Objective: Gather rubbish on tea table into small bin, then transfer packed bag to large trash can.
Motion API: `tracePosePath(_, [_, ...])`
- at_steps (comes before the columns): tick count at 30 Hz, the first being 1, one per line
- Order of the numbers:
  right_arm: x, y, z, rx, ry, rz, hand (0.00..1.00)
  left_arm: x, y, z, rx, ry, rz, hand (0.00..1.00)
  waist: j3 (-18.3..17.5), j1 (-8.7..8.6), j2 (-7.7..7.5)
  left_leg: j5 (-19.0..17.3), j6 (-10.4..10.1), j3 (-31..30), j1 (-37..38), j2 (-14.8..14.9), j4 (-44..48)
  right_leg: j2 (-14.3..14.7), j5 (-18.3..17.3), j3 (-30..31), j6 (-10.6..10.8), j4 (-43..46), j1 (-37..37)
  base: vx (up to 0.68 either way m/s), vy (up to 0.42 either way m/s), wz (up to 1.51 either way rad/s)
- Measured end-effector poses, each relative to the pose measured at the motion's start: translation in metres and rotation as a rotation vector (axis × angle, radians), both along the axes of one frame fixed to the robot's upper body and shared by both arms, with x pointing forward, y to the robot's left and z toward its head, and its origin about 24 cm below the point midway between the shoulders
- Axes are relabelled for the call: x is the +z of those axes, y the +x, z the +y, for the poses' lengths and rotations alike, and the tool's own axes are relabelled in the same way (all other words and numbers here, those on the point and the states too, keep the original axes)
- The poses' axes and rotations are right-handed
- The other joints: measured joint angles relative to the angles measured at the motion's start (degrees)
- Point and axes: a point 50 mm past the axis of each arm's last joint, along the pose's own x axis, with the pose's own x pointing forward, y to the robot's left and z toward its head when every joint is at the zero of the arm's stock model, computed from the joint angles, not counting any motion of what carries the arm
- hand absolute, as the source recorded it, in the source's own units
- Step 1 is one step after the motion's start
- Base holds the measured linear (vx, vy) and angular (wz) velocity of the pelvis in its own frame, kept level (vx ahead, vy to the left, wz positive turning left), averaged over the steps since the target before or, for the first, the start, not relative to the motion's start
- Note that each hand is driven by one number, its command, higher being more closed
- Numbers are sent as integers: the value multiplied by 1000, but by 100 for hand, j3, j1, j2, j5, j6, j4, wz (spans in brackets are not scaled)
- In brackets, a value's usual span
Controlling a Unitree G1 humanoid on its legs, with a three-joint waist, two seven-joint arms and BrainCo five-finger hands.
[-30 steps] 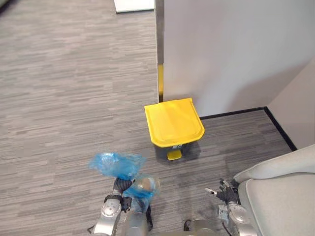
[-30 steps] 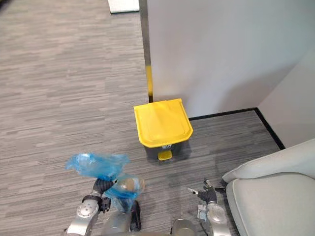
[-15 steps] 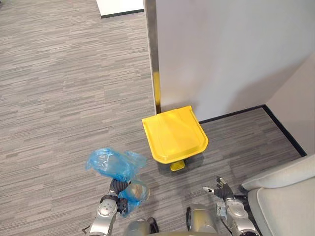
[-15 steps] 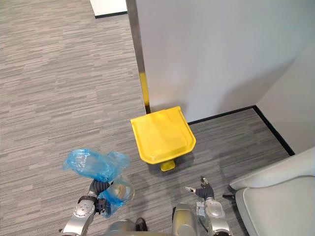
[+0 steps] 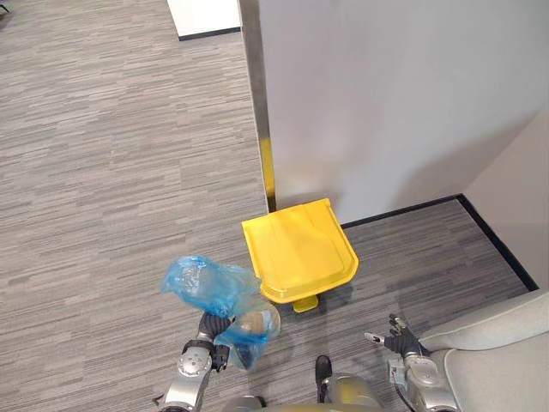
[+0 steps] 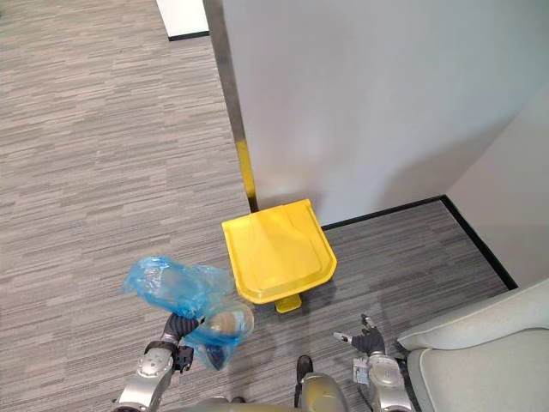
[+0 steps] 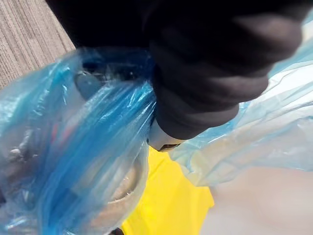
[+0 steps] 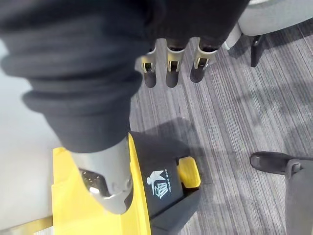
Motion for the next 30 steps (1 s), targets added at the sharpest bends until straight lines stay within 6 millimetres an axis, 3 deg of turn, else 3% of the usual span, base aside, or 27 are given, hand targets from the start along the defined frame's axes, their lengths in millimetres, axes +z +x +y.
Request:
tracePosePath(8, [-6, -9, 6, -10, 21, 26, 0, -10, -13, 4, 12, 9, 62, 100, -105, 24, -36, 121, 15, -136, -65, -62, -245, -65, 546, -76, 66, -849, 302, -108, 15, 5])
tracePosePath(11, [-8, -16, 5, -15, 22, 44, 0, -10, -14, 4, 13, 9, 63, 100, -145, 26, -96, 109, -27, -188, -136, -60, -258, -79, 622, -147, 23, -975, 315, -76, -1, 12])
tracePosePath(21, [-6, -13, 2, -30, 18, 31, 0, -10, -15, 4, 15, 7, 63, 100, -179, 55, -158, 5, -85, -86, -163, 28, -186, 54, 617, -19, 29, -1068, 304, 17, 2, -8])
tracePosePath(22, [-5, -11, 2, -29, 17, 26, 0, -10, -14, 5, 20, 7, 61, 100, -178, 103, -153, -76, -73, -2, -167, 58, -84, 99, 548, 66, 47, -931, 241, 79, 48, -37])
tracePosePath(25, [-3, -6, 2, -32, 8, 12, 0, -6, -11, 6, 23, 10, 36, 100, -171, 139, -223, -416, 33, 113, -326, 50, 501, 4, -283, 197, 70, 790, -531, 69, 68, -22])
tracePosePath(26, [-3, -5, 1, -34, 4, 10, 0, -4, -9, 6, 20, 9, 28, 100, -142, 129, -276, -596, 94, 132, -370, -19, 771, -119, -584, 270, 169, 1530, -824, 56, 90, -6])
tracePosePath(27, [-1, -2, 1, -33, 4, 2, 0, -3, -8, 5, 19, 9, 23, 100, -101, 124, -292, -678, 122, 137, -368, -53, 862, -175, -670, 303, 225, 1840, -923, 44, 87, 5])
tracePosePath(28, [0, 1, 2, -37, 6, -10, 0, -1, -5, 5, 18, 8, 10, 100, 42, 80, -302, -900, 238, 92, -271, -70, 1076, -309, -755, 290, 396, 2531, -1079, 26, 72, 22])
tracePosePath(29, [4, 2, 5, -38, 14, -36, 0, 5, 0, 5, 15, 10, -17, 100, 262, 11, -306, -1183, 316, 47, -47, -81, 1399, -399, -707, 247, 730, 3812, -1539, 23, 57, 22])
tracePosePath(30, [3, -1, 7, -41, 18, -35, 0, 5, 0, 5, 15, 11, -18, 100, 305, 28, -227, -1304, 339, 24, 6, -74, 1531, -393, -885, 277, 716, 3908, -1673, 64, 73, 16])
